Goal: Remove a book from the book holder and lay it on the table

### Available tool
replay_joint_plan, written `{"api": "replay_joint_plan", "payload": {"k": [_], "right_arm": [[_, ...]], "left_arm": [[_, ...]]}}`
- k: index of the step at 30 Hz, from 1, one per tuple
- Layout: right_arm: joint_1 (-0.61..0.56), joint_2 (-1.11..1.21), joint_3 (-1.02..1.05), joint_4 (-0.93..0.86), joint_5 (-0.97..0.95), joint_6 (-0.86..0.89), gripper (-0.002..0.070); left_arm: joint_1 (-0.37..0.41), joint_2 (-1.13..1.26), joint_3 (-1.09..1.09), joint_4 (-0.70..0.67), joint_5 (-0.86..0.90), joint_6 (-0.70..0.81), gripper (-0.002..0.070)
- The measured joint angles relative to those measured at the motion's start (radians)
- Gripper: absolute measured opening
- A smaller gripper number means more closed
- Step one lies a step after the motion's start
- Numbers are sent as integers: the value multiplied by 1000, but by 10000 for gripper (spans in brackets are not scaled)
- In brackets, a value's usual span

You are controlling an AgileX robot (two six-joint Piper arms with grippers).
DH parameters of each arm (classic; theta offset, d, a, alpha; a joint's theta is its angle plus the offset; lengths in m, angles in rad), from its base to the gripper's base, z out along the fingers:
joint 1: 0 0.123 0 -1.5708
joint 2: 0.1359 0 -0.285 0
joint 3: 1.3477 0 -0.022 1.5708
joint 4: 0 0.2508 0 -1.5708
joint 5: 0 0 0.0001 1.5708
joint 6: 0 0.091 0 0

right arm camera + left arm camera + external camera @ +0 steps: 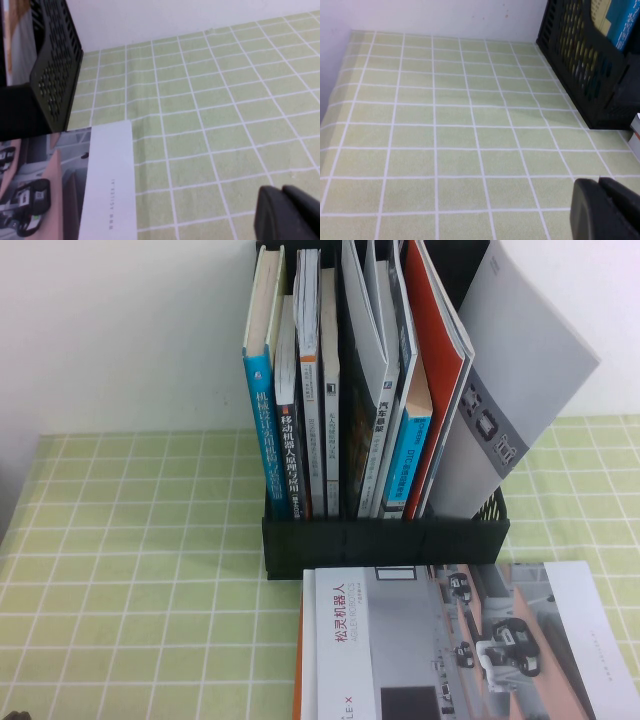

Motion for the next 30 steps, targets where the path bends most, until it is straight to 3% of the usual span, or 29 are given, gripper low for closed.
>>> {"api": "replay_joint_plan", "payload": {"k": [6,12,20,24,30], "right_arm": [[0,0,2,72,-86,0,-1],[0,0,2,105,-280,0,-1],[0,0,2,165,-681,33,-1],[0,0,0,174,-870,78,-1],[0,0,-137,76,-955,143,-1]], "left_arm": [[0,0,2,1,-55,0,-3],[0,0,2,-100,-193,-4,-3],[0,0,2,-356,-681,-218,-3],[0,0,2,-396,-868,-273,-3],[0,0,2,-393,-1119,-361,-3]]}}
